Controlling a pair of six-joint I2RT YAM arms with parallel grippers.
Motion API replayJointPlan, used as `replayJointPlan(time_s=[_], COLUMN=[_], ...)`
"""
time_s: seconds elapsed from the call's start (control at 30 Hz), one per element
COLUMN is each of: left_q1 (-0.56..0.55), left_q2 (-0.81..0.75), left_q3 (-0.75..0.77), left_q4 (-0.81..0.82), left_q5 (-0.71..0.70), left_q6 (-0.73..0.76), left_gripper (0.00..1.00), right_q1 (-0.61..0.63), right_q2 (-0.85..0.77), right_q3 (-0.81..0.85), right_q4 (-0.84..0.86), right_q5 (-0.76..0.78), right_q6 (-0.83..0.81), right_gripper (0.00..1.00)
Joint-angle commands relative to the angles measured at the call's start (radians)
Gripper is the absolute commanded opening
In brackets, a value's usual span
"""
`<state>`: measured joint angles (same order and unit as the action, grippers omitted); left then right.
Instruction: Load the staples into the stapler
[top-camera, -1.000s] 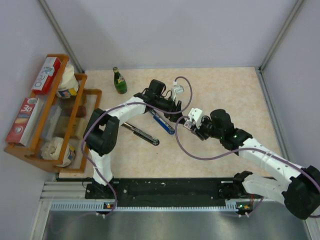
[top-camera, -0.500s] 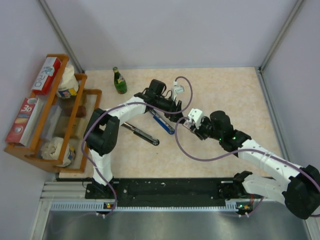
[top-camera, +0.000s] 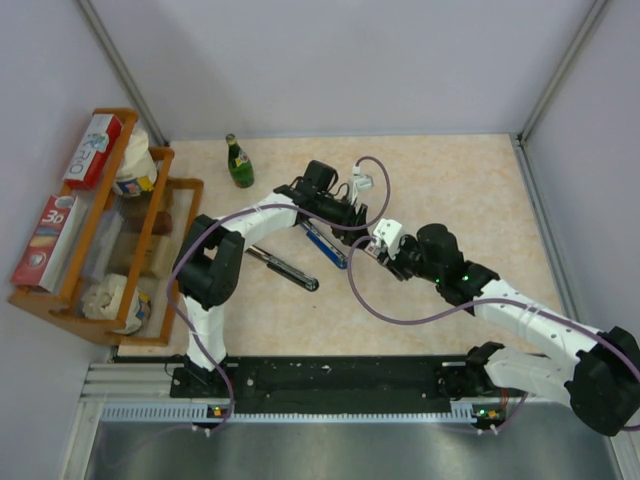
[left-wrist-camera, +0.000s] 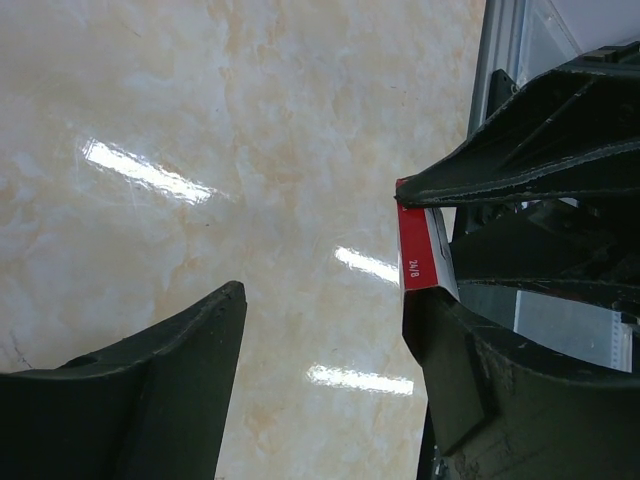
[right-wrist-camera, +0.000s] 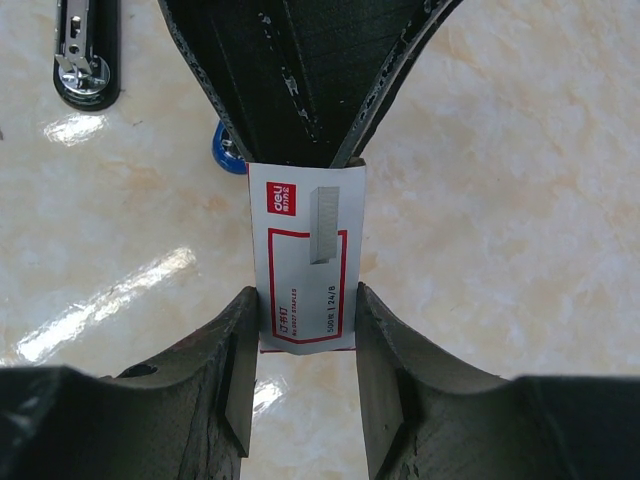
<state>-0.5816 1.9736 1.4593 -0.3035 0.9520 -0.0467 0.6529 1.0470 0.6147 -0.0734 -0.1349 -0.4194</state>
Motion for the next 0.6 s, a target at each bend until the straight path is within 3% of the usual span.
replayJointPlan(time_s=[0.0, 0.23, 0.37, 0.57], left_q1=[-0.02, 0.011, 0.009, 0.014], left_q2=[-0.019, -0.062, -0.058, -0.055], left_q3=[0.033, 0.033, 0.036, 0.044], left_q4=[-0.023, -0.022, -0.022, -0.025], left_q5=[0.018, 0.021, 0.025, 0.031], left_q6=[0.033, 0.034, 0.031, 0.03], left_gripper=[0.71, 0.58, 0.4, 0.35], right_q1=[0.013, 0.013, 0.013, 0.013], right_q2=[-0.01, -0.013, 0.004, 0.054], right_q3=[0.016, 0.017, 0.026, 0.052], right_q4=[0.143, 0.11, 0.08, -0.002], right_q5=[0.0, -0.003, -0.008, 0.001], right_q6=[-0.016, -0.047, -0.059, -0.094], right_gripper=[0.38, 0.38, 0.38, 0.36])
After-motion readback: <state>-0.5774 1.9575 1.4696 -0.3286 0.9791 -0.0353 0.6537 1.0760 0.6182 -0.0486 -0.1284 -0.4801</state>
